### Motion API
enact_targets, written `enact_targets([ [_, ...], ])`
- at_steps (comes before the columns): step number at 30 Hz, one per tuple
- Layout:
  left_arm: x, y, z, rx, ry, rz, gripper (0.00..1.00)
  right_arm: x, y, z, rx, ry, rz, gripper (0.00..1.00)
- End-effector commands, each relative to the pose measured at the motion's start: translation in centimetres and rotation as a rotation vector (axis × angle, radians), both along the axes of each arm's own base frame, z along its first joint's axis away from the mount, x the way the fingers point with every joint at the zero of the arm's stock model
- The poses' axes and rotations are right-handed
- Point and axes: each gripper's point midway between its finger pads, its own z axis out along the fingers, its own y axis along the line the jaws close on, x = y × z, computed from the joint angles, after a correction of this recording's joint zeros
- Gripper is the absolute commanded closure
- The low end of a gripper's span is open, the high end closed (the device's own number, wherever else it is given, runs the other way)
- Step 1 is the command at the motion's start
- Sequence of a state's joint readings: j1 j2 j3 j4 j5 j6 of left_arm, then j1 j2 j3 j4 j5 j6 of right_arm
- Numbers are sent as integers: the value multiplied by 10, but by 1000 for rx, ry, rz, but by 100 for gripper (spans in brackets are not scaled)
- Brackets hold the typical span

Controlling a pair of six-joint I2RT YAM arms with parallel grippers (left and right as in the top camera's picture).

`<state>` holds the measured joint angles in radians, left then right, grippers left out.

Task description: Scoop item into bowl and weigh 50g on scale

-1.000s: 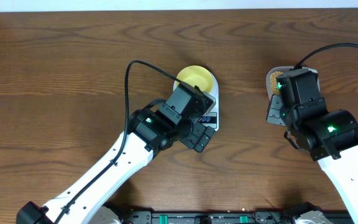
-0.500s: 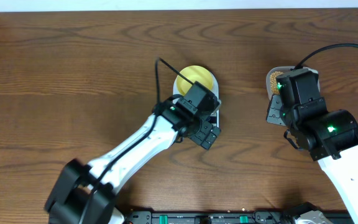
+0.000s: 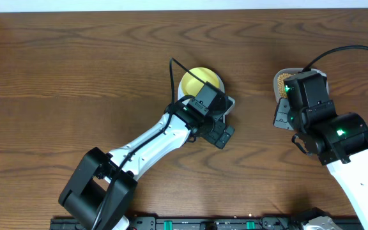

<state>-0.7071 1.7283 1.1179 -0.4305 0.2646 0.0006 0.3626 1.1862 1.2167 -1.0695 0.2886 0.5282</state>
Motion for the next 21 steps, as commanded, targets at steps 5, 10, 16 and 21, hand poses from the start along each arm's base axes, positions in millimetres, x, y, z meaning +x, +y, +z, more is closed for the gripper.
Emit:
enact_targets([
  [5,-2,-2,-16,9,34,-5,2,0,1,8,27,-22,-12,99],
  [10,-3,-1,-21,18,43,-5,2,0,1,8,28,-24,-12,99],
  [16,-4,0,-22,17,55,13,2,-2,0,13,34,-42,-12,99],
  [21,-6,-2,-24,18,57,9,2,-2,0,15,37,-49,-11,99],
])
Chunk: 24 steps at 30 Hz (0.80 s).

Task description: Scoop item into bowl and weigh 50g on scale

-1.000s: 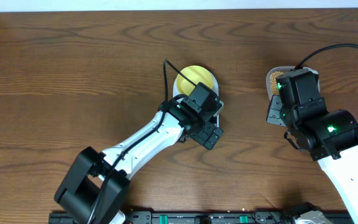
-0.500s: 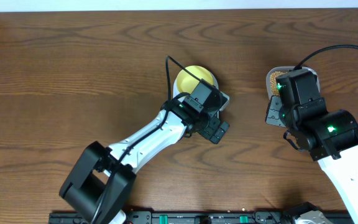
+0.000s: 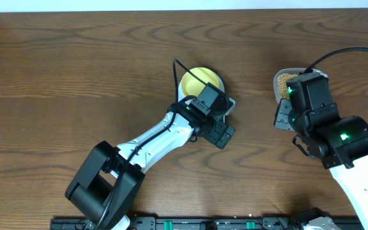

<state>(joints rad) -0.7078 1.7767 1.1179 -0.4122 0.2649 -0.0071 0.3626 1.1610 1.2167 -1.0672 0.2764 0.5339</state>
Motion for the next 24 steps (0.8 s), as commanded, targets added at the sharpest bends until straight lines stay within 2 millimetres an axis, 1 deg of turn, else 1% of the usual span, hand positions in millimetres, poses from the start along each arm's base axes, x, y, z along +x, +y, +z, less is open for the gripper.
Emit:
enact_targets([
  [1,-8,-1,-8,1,32,1,2,1,-1,9,14,-27,-13,99],
  [15,-11,1,-18,14,35,0,2,-2,-2,7,10,-15,-13,99],
  [19,-8,6,-21,35,21,25,2,-2,-2,7,8,-13,-13,99],
  [24,-6,5,-21,30,11,26,2,-2,-2,7,4,-12,-7,99],
])
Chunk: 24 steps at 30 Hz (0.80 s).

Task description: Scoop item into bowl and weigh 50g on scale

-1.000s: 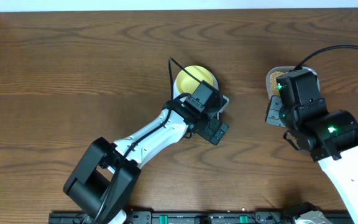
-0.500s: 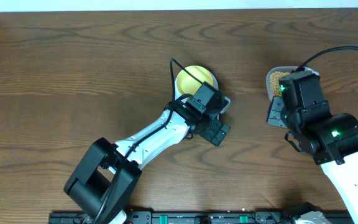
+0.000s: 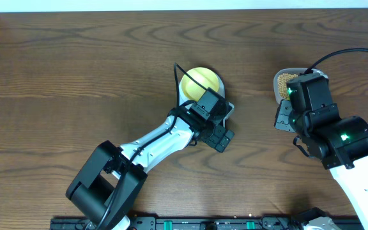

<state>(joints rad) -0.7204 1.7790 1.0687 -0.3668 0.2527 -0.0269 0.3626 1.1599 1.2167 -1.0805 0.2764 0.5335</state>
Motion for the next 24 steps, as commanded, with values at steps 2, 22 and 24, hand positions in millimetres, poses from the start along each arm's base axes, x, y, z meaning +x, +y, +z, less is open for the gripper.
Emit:
enact_targets([
  [2,2,2,-7,17,1,16,2,0,-1,8,7,-23,-4,99],
  [22,4,2,-20,21,-11,21,2,0,-3,11,-5,-36,-1,99],
  [24,3,3,-24,27,-3,21,2,-1,-4,12,-4,-39,-1,99],
])
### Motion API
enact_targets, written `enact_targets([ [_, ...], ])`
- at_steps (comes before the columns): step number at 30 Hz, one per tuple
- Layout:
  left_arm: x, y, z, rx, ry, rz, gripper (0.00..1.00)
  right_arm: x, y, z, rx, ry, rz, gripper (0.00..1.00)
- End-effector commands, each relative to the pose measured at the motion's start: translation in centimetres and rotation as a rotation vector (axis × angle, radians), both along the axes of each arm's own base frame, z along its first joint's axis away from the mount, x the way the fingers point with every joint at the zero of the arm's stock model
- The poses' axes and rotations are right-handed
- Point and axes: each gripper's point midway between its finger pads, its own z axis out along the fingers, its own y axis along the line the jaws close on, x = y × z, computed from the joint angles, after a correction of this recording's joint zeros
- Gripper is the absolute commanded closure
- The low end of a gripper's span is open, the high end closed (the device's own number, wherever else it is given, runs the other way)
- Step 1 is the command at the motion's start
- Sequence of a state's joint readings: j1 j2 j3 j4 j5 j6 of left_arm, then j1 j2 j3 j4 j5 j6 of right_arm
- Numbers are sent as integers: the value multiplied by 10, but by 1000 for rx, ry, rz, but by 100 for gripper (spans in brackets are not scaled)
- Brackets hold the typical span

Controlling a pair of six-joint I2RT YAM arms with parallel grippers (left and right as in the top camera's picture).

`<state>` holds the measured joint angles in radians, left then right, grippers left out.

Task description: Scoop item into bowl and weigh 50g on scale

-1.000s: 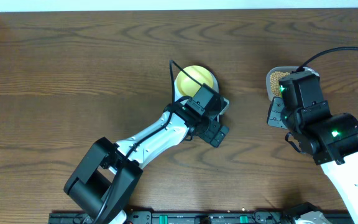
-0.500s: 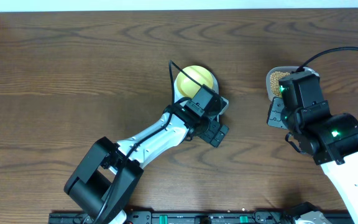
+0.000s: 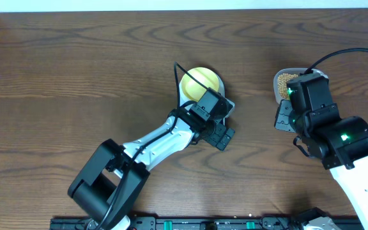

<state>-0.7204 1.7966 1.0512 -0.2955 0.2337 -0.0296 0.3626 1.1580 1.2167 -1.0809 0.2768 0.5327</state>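
A yellow bowl (image 3: 199,81) sits on a small grey scale (image 3: 229,105) in the middle of the table. My left gripper (image 3: 211,107) reaches in from the lower left and covers the near part of the scale, its fingers hidden under the wrist. A grey container of tan grains (image 3: 283,81) stands at the right. Over its near side hangs my right gripper (image 3: 294,96), and the arm hides its fingers. No scoop shows.
The brown wooden table (image 3: 75,83) stretches to the left and back. A black rail (image 3: 190,223) runs along the front edge. Cables loop from both arms, one over the bowl (image 3: 183,71).
The left arm's lower links have shifted slightly to the right. Its gripper stays at the scale, and the right arm has not moved.
The left gripper was at the near edge of the scale beside the yellow bowl, the right arm over the grain container. Both arms then settled by small amounts. Bowl, scale and container stand where they were.
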Motion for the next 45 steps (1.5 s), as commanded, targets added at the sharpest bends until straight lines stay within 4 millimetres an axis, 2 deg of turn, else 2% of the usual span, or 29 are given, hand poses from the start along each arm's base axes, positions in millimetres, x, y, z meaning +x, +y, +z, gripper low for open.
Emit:
enact_targets([
  [1,-6,6,-19,40,37,11,2,-1,-4,12,-3,-39,-1,99],
  [15,-8,8,-28,57,56,11,2,-1,-4,15,-2,-48,1,99],
  [18,-6,7,-24,49,48,11,2,-1,-5,15,-7,-52,-4,99],
  [21,-2,4,-5,15,8,11,2,0,-5,16,-8,-59,-5,99],
  [25,6,1,34,-39,-81,22,2,2,-6,17,-12,-67,-10,99],
  [31,16,12,93,-84,-229,77,2,2,-10,18,-31,-72,-22,99],
  [35,15,34,112,-51,-262,176,2,-2,-19,16,-77,-57,-46,99],
  [41,-1,56,123,-16,-233,229,2,-12,-39,12,-151,-15,-94,99],
  [45,4,80,139,26,-305,340,2,-11,-44,13,-150,-16,-116,99],
])
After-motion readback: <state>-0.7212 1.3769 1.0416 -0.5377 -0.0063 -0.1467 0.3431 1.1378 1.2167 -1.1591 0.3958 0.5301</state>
